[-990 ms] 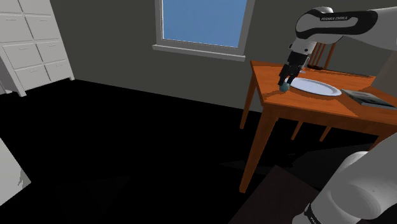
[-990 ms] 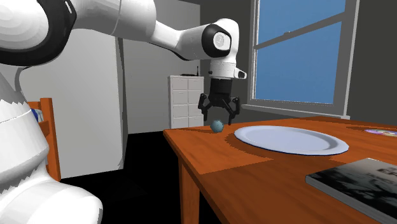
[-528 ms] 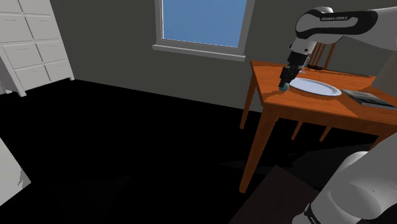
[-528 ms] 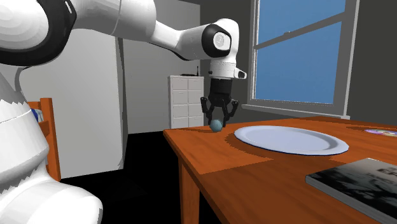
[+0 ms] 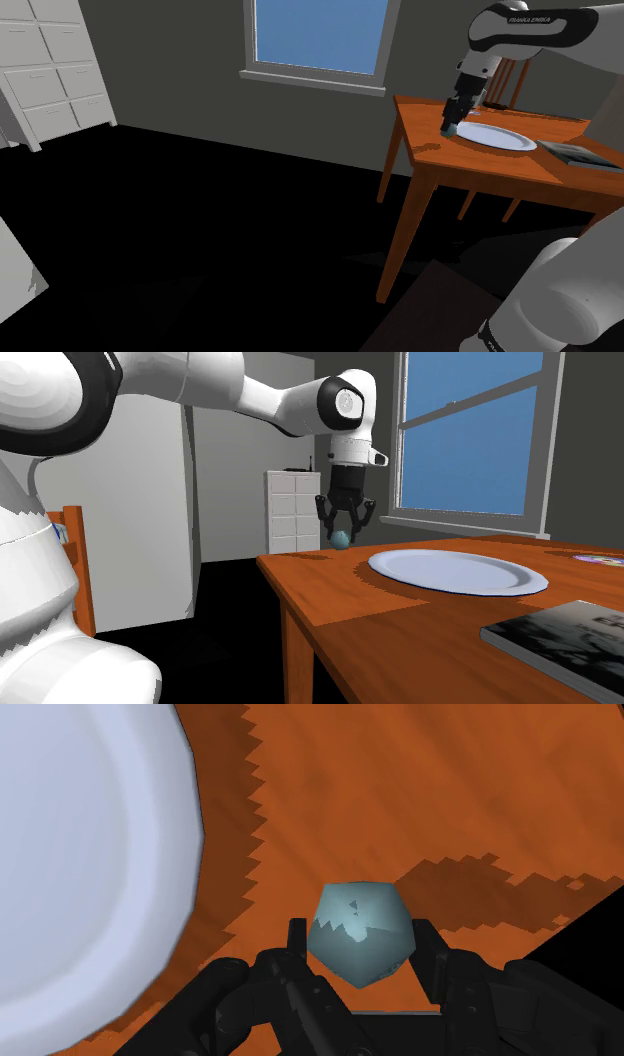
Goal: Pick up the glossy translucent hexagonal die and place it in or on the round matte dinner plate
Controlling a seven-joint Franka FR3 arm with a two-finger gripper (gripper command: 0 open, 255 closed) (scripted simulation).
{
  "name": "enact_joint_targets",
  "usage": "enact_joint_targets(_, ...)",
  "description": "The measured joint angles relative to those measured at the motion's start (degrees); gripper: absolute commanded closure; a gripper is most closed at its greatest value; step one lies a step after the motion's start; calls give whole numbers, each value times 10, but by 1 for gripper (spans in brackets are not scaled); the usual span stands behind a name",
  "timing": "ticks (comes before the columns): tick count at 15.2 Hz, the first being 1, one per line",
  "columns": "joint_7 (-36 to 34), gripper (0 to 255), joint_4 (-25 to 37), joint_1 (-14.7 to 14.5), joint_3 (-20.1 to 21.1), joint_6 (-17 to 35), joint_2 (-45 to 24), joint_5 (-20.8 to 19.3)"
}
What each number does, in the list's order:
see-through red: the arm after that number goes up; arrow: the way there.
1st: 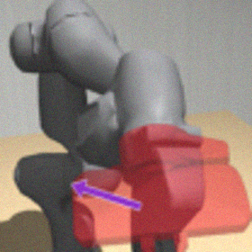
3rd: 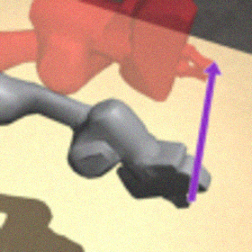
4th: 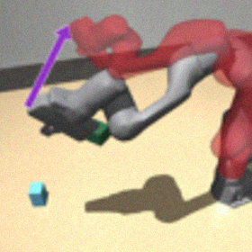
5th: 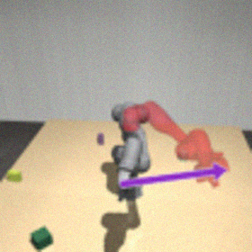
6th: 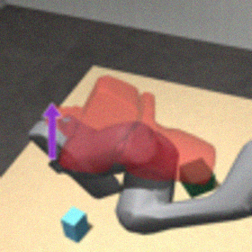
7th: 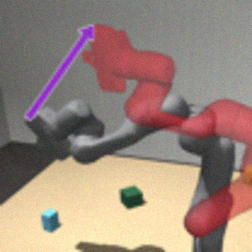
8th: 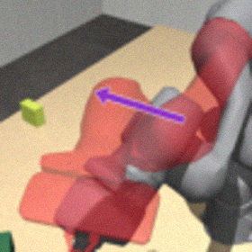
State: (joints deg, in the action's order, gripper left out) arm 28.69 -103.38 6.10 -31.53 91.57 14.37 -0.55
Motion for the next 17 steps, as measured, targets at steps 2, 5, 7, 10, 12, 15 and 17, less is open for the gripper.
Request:
enact_joint_targets(2, 0, 255, 19, -1, 0, -15, -5, 2)
enact_joint_targets(5, 1, 255, 49, -2, -1, -38, -13, 6)
enact_joint_targets(7, 3, 255, 74, -3, -4, -57, -20, 10)
enact_joint_targets(10, 5, 255, 107, -3, -7, -80, -31, 15)
enact_joint_targets(12, 6, 255, 123, -4, -7, -93, -35, 17)
enact_joint_targets(15, 41, 255, 158, 7, -33, -107, -63, 29)
enact_joint_targets(17, 77, 255, 188, 20, -58, -118, -90, 43)
